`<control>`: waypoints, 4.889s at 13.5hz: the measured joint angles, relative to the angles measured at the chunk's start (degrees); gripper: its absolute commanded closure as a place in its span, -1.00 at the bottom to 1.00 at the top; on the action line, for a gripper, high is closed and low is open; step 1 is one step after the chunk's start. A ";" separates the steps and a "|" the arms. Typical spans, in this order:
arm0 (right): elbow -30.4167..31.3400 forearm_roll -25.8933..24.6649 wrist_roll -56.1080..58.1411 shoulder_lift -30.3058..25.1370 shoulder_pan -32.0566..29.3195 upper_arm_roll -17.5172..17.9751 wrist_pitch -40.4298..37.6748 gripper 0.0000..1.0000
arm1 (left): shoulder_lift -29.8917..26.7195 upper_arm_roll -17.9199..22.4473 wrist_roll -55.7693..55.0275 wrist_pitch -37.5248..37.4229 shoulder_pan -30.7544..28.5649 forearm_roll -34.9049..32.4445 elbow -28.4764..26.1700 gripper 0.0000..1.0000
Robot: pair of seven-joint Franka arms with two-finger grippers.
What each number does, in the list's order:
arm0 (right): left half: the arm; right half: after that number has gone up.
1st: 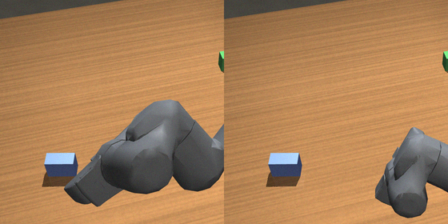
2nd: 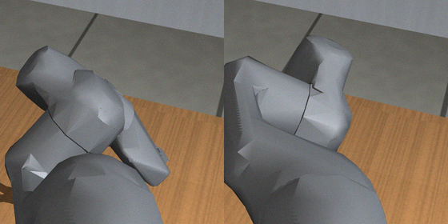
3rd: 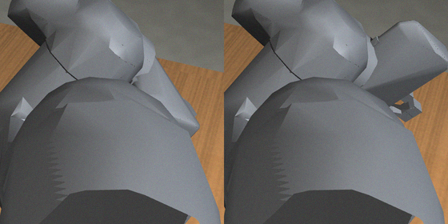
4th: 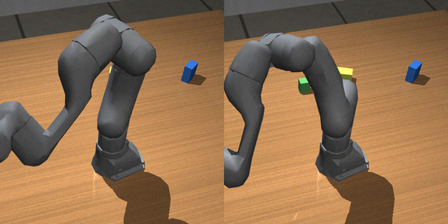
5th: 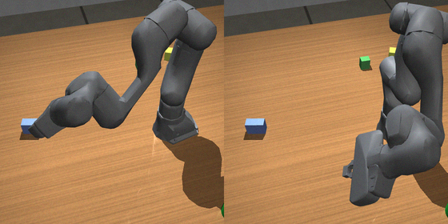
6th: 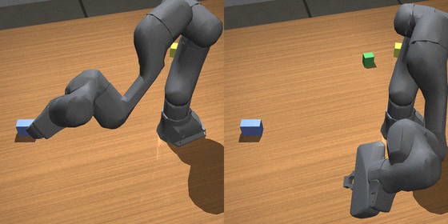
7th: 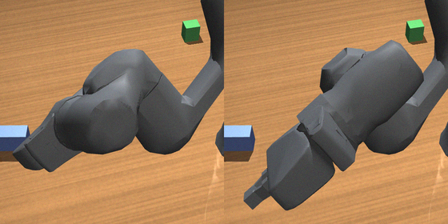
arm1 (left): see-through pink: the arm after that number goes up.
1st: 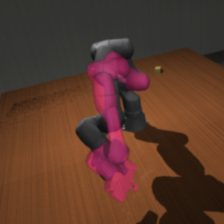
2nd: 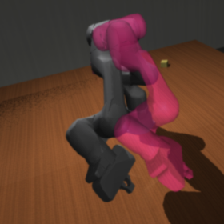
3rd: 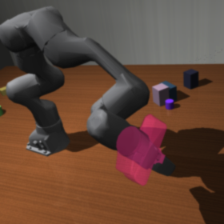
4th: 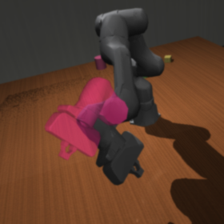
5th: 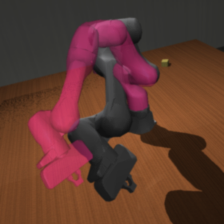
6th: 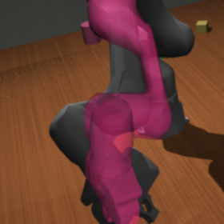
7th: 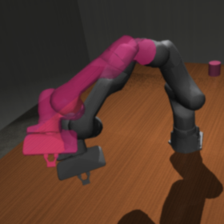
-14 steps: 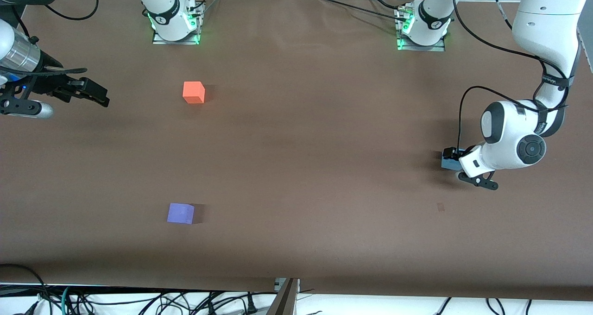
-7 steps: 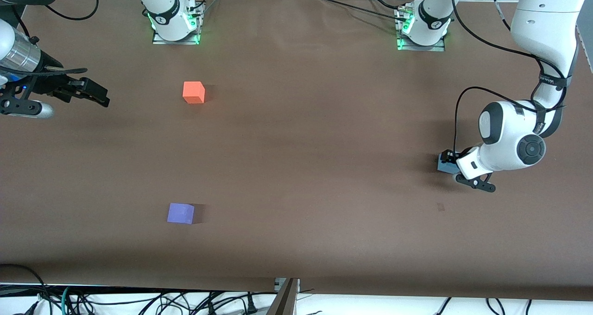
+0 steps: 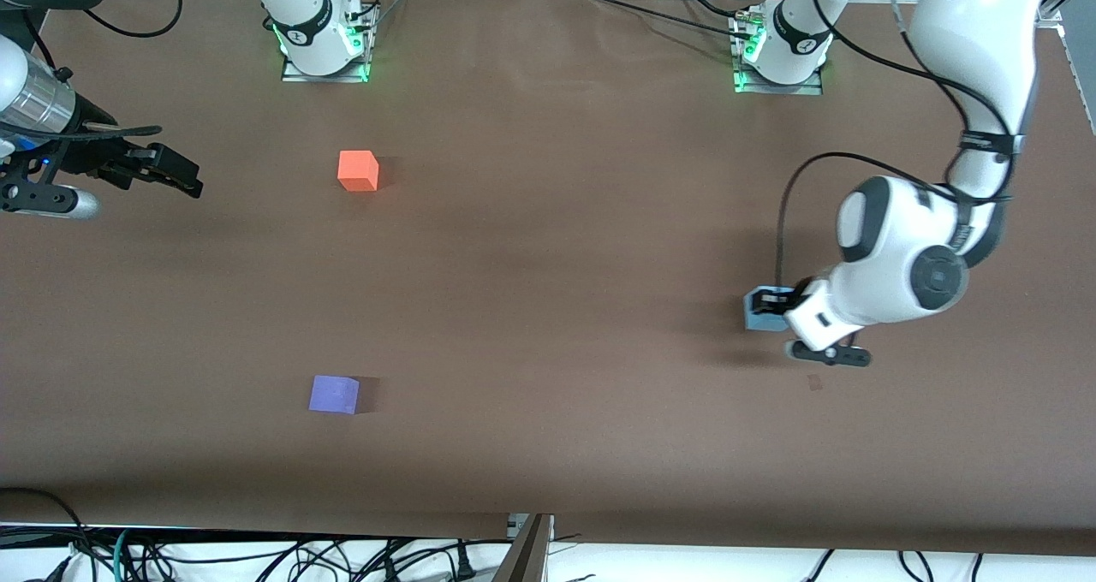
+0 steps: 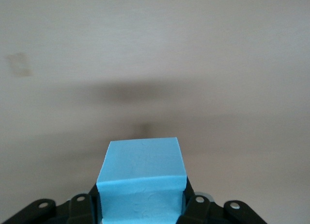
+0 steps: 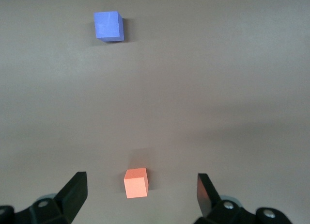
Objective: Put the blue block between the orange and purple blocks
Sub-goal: 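Carry the light-blue cube with the left gripper toward the table middle, then open the left gripper releasing the cube while the right gripper approaches, then lower the right gripper onto the light-blue cube and grasp it, then carry the light-blue cube with the right gripper toward the orange cube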
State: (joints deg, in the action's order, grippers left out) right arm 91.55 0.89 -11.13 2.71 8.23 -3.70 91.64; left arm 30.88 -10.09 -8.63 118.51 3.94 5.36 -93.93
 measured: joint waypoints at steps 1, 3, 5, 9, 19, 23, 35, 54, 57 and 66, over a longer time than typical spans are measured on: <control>0.00 0.00 0.00 0.00 0.00 0.00 0.00 -1.00 | 0.88 -0.04 -4.36 0.01 2.39 0.00 1.71 0.60; 0.00 0.00 0.00 0.00 0.00 0.00 0.00 -1.00 | 3.59 -0.11 -11.47 0.00 6.52 0.01 5.71 0.58; 0.00 0.00 0.00 0.00 -0.07 -0.07 0.04 -1.00 | 6.88 -0.08 -15.89 0.42 10.69 0.01 8.13 0.58; 0.00 0.00 0.00 0.00 -0.71 -0.11 1.13 -1.00 | 11.42 2.32 -22.03 4.58 21.41 0.02 10.81 0.55; 0.01 -0.07 0.09 1.45 -1.36 -1.69 2.07 -1.00 | 19.73 5.14 -25.98 3.06 28.87 0.99 21.90 -1.00; -0.15 -0.06 0.15 4.14 -1.00 -1.06 2.46 -1.00 | 10.95 6.44 -25.76 -8.46 22.84 2.27 23.88 -1.00; -0.77 5.15 -24.69 23.44 25.46 0.18 27.90 -1.00 | -22.70 9.19 -10.08 -31.84 -1.32 0.18 9.14 -1.00; -19.79 -3.57 -43.50 52.88 40.60 -0.68 51.07 0.97 | -29.10 6.72 -2.12 -31.28 -4.17 -5.31 4.50 -1.00; -20.07 -3.60 -38.56 52.27 39.77 -1.69 47.47 0.97 | -29.13 6.37 -1.44 -33.48 -4.29 -5.71 4.50 -1.00; 12.53 3.04 -0.19 24.29 17.47 -2.77 41.80 0.94 | -28.93 5.78 -0.70 -35.58 -5.29 -5.46 4.98 -1.00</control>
State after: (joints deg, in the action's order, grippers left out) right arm 104.08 3.93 -11.32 26.99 25.69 -6.47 133.44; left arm 1.95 -4.31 -9.33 82.94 -1.35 -0.10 -88.95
